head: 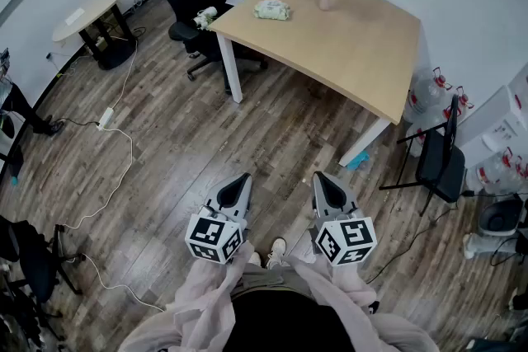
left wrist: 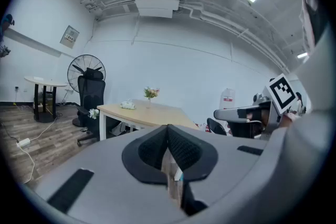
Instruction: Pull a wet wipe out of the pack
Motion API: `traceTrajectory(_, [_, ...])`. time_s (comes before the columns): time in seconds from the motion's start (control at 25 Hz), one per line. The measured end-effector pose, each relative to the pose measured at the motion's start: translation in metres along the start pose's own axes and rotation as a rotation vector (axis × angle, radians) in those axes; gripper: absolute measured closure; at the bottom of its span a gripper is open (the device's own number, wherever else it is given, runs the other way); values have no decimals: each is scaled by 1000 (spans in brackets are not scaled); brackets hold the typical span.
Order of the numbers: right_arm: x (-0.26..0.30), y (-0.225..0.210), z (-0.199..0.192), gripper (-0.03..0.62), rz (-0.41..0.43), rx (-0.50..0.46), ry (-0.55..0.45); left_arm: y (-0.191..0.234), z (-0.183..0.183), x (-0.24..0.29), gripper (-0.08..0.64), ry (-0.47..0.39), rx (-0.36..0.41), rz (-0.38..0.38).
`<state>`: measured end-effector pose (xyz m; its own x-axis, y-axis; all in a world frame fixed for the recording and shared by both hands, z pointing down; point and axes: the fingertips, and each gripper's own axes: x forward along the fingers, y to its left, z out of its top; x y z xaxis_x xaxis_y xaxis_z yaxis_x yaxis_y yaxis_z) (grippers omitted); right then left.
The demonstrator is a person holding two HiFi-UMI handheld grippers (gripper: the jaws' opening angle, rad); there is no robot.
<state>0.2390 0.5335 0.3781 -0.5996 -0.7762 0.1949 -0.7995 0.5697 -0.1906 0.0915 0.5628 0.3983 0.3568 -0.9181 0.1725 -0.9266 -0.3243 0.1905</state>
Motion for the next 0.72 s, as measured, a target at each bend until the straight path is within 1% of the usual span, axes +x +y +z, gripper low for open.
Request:
traceTrajectory(0.28, [12, -25, 4, 583, -24, -29, -2, 11, 1, 17, 548, 3, 26, 39])
traceTrajectory(0.52, [22, -44, 9, 581, -23, -43, -19, 20, 6, 29, 548, -10, 61, 87])
traceTrajectory(0.72, [31, -57, 10, 581, -55, -52, -21, 33, 2, 28, 548, 3, 70, 127])
